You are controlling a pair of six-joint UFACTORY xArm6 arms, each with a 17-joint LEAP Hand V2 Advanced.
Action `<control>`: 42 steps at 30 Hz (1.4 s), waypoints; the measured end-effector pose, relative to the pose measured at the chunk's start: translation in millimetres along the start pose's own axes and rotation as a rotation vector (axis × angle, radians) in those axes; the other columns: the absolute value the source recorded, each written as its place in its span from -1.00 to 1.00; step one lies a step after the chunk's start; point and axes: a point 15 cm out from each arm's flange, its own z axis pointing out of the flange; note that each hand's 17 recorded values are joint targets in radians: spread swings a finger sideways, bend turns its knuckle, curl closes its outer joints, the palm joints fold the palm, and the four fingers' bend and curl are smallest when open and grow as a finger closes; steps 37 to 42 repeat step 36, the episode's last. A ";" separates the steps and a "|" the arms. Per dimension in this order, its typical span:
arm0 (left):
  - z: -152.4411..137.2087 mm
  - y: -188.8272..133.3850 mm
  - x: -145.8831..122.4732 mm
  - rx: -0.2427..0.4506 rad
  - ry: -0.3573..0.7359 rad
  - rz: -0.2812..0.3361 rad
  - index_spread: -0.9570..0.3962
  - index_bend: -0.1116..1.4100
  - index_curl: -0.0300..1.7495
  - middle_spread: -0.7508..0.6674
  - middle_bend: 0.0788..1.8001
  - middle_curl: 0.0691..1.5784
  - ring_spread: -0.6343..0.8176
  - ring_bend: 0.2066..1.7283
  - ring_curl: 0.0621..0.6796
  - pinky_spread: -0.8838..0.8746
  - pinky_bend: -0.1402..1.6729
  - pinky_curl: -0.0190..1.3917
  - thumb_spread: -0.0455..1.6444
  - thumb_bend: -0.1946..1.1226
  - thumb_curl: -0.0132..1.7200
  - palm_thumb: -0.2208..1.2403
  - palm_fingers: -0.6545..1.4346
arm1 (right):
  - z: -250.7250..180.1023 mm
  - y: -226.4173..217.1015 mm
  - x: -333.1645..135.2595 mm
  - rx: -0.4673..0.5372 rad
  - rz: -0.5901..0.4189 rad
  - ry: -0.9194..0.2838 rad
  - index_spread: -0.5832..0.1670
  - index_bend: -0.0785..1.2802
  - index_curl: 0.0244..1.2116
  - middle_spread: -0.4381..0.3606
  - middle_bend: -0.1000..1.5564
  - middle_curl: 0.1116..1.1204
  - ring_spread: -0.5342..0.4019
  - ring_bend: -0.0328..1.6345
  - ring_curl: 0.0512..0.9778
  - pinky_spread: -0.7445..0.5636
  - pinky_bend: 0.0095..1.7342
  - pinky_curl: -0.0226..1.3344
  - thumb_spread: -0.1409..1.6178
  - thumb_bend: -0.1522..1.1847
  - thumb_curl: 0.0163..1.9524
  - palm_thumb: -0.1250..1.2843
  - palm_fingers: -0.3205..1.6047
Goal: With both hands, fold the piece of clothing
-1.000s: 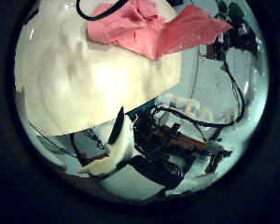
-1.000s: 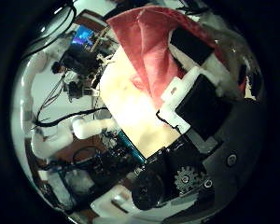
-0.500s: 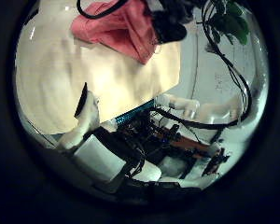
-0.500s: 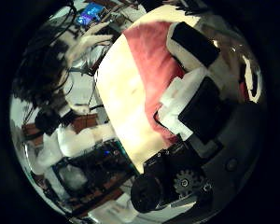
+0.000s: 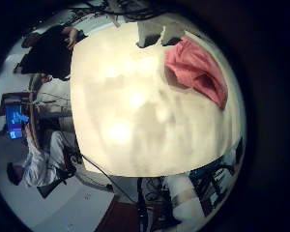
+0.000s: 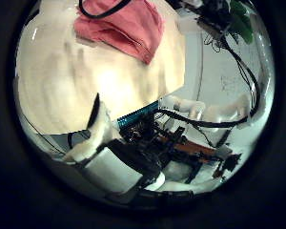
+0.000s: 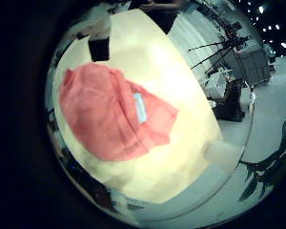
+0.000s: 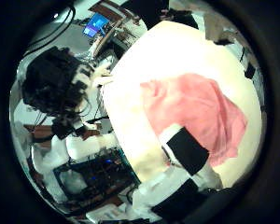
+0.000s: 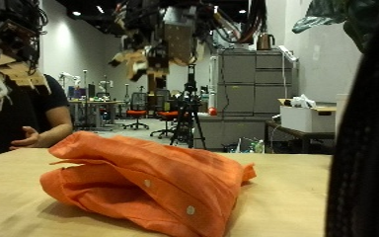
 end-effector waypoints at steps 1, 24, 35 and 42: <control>-3.4 0.8 1.1 0.006 -0.002 0.001 0.73 -0.68 -0.76 0.70 -0.88 -0.76 0.72 -0.67 -0.49 0.66 -0.48 -0.52 0.36 -0.76 -0.56 0.01 -0.44 | -14.2 6.4 0.1 0.004 0.003 0.005 -0.18 -0.47 -0.16 0.00 -0.27 -0.06 0.10 -0.03 -0.18 0.45 -0.11 -0.06 0.62 -0.82 -0.59 0.02 -0.73; -23.5 36.4 95.4 0.005 -0.037 0.034 0.67 -0.66 -0.74 0.66 -0.87 -0.72 0.70 -0.69 -0.49 0.66 -0.51 -0.53 0.36 -0.73 -0.59 -0.06 -0.41 | -121.2 312.7 39.4 -0.266 0.403 0.039 -0.16 -0.64 -0.42 0.26 -0.60 -0.48 0.57 -0.54 -0.58 0.75 -0.52 -0.43 0.67 -0.80 -0.73 -0.12 -0.65; -2.9 62.3 85.8 -0.034 -0.076 -0.040 0.66 -0.67 -0.73 0.65 -0.86 -0.70 0.70 -0.68 -0.48 0.66 -0.52 -0.53 0.35 -0.74 -0.59 -0.06 -0.40 | -74.1 372.9 35.6 -0.398 0.367 -0.001 -0.14 -0.64 -0.49 0.32 -0.64 -0.52 0.61 -0.62 -0.60 0.71 -0.59 -0.48 0.72 -0.79 -0.77 -0.18 -0.64; -3.9 63.3 85.7 -0.026 -0.072 -0.046 0.66 -0.67 -0.73 0.65 -0.86 -0.70 0.70 -0.67 -0.48 0.66 -0.52 -0.53 0.35 -0.74 -0.59 -0.06 -0.40 | -73.7 373.1 35.6 -0.399 0.362 -0.001 -0.14 -0.64 -0.49 0.32 -0.64 -0.52 0.61 -0.62 -0.60 0.71 -0.59 -0.48 0.72 -0.79 -0.77 -0.18 -0.64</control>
